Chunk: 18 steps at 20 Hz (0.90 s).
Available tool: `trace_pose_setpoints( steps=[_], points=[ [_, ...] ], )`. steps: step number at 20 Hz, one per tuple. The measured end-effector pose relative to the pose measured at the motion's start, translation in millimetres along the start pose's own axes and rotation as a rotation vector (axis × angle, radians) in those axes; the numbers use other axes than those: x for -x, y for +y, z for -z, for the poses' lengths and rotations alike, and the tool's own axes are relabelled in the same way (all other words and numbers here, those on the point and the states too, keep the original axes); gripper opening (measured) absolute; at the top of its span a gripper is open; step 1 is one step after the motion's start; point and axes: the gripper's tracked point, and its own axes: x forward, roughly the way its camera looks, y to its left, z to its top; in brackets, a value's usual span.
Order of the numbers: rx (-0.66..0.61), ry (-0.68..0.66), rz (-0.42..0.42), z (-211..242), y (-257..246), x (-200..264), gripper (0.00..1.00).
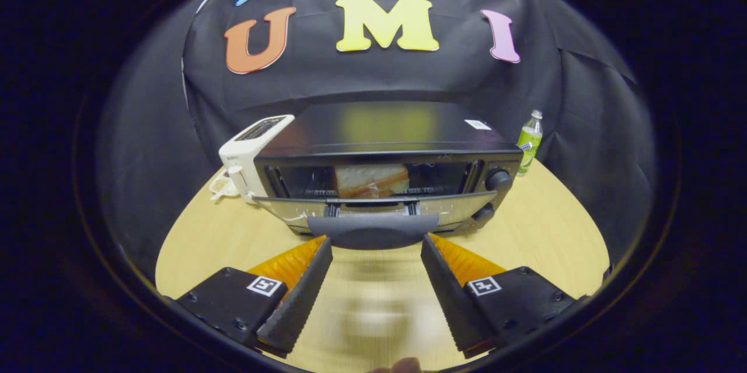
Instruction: Open the toaster oven, put the food inside, and close the toaster oven door.
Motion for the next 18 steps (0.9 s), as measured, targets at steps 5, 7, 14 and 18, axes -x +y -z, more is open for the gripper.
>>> trace_pose_setpoints(
  steps=[5, 7, 14, 18],
  points=[
    [0.015, -0.101, 0.002, -54.4, -11.3, 28.3, 1.00],
    [0.018, -0.151, -0.004, -77.7, -12.5, 47.1, 1.00],
    [-0.030, -0.319, -0.037, -198.5, 11.1, 105.6, 1.00],
    [-0.038, -0.409, -0.043, -238.6, 11.2, 160.9, 1.00]
  ],
)
